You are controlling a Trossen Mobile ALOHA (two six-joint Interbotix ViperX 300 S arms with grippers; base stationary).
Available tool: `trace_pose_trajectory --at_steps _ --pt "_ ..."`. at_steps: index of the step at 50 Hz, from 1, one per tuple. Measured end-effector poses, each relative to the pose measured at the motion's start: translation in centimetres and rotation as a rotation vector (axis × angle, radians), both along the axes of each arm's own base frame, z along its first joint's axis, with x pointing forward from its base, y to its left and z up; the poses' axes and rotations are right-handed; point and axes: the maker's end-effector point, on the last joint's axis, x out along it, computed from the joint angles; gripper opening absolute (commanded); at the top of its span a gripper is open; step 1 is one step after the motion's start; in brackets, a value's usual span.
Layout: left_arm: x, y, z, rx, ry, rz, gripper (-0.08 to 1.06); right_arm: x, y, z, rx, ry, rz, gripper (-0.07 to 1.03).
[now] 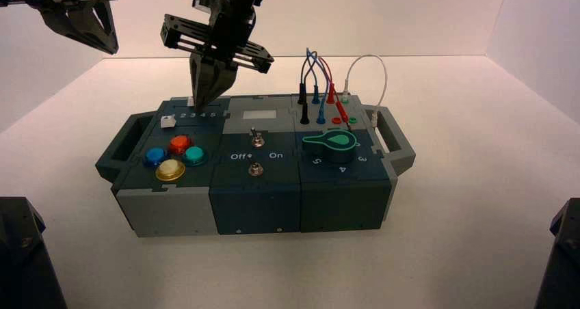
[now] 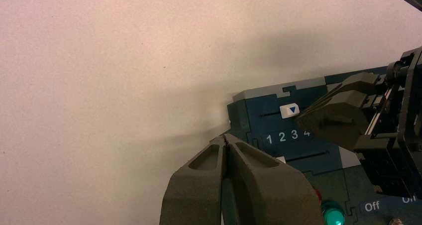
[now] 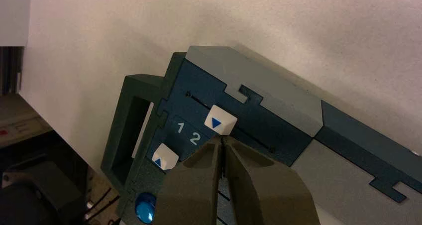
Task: Move the top slider to position 1.
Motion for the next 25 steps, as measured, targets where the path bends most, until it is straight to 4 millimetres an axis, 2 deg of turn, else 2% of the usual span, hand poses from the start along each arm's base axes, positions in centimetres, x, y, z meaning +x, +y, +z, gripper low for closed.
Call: trace_pose_trajectory --at_steps 25 --pt "0.0 0.0 0.0 0.0 0.002 -0.002 -0.03 0.7 1.3 0.1 0.002 0.004 0.032 -0.02"
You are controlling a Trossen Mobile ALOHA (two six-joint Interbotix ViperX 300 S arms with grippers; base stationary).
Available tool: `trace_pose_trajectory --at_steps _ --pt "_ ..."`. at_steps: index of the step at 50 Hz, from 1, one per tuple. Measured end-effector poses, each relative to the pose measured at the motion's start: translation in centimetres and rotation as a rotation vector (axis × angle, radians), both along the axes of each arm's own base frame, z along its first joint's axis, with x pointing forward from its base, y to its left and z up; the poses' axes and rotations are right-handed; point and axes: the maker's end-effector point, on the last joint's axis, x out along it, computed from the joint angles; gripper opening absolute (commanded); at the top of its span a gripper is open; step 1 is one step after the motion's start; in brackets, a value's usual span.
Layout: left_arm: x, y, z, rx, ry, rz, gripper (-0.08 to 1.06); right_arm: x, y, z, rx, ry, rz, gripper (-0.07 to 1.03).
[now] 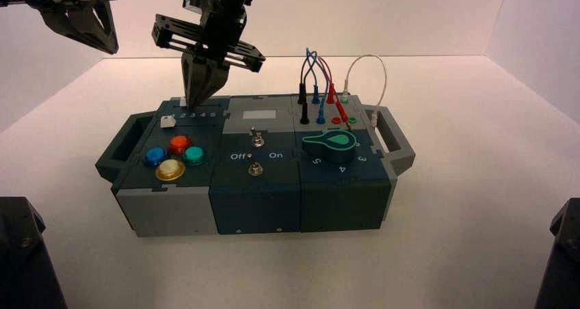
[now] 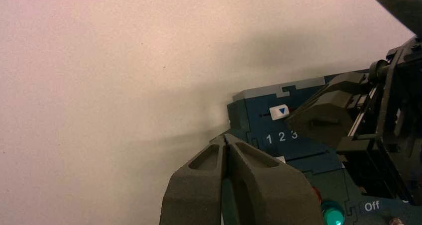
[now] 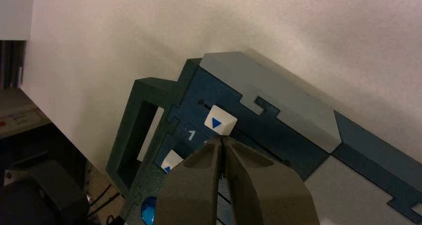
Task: Move the top slider to position 1.
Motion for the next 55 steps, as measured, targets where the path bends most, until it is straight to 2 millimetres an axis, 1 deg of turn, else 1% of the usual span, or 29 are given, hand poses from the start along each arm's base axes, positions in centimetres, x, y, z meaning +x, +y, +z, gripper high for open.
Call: trace_pose_trajectory --at_steps 15,22,32,34,36,38,39,42,48,55 --pt "0.0 0.0 0.0 0.001 -0.002 -0.001 -0.03 0.4 1.0 0.0 0.003 0.008 0.022 -0.02" --pt "0.0 0.1 0.0 0.003 0.0 0.0 -0.03 1.0 1.2 0.1 0.007 0.003 0.019 -0.02" --pt "0.0 0.0 0.0 0.001 0.0 -0.001 -0.03 1.1 1.1 0.1 0.004 -0.005 0.023 -0.02" --pt "0.0 0.1 0.0 0.003 0.001 0.0 -0.03 1.1 0.6 -0.2 -0.012 -0.008 0.026 -0.02" --pt "0.0 0.1 0.0 0.003 0.001 0.0 -0.03 1.1 0.4 -0.2 -0.014 -0.008 0.025 -0.02" --pt "0.0 0.0 0.0 0.003 0.0 -0.001 -0.03 1.2 -0.5 -0.1 -0.025 -0.009 0.018 -0.02" --pt "0.0 0.0 0.0 0.003 0.0 -0.001 -0.03 1.2 -0.6 0.0 -0.025 -0.009 0.017 -0.02" --pt "0.0 0.0 0.0 0.003 0.001 -0.001 -0.03 1.1 -1.8 0.6 -0.032 -0.013 0.006 -0.02" --pt "0.0 0.0 0.0 0.003 0.0 -0.001 -0.03 0.5 -2.8 1.9 -0.033 -0.029 0.01 -0.02" --pt "0.0 0.0 0.0 0.003 0.0 -0.001 -0.03 -0.3 -3.5 3.4 -0.025 -0.052 0.017 -0.02"
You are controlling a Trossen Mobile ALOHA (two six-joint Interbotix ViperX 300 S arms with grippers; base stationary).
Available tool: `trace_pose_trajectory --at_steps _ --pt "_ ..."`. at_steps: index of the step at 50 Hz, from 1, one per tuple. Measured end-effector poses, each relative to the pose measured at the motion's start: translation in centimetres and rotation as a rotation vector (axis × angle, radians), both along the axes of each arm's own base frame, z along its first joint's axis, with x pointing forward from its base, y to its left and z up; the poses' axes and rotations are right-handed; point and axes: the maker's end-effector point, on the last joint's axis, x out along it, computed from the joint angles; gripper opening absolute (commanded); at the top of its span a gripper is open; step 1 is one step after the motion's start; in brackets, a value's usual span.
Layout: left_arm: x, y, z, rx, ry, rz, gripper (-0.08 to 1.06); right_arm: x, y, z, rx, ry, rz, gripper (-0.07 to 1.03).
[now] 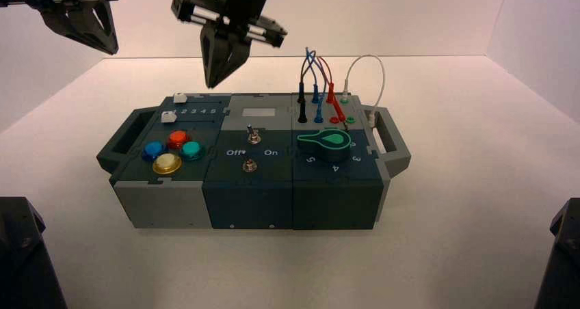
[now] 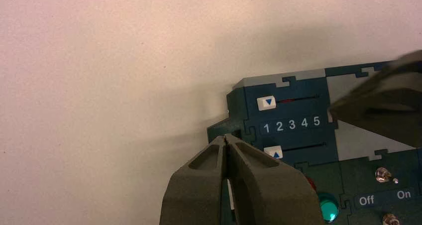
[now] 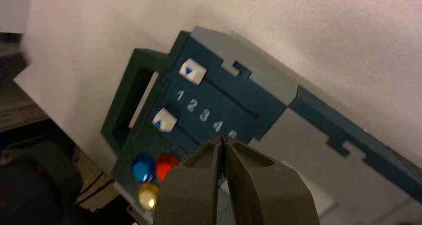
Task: Move the top slider to position 1.
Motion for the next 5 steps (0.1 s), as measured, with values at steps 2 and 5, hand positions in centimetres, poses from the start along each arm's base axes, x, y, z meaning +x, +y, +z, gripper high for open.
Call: trace_pose_trajectory --at_steps 2,5 --pt "0.0 0.0 0.0 -0.001 0.0 0.001 -0.03 -0.13 -0.16 0.34 0.004 -0.005 0.0 -0.02" --pt "0.0 -0.01 0.0 -0.001 0.0 0.001 -0.03 -0.22 -0.4 0.84 0.009 -0.013 -0.002 -0.02"
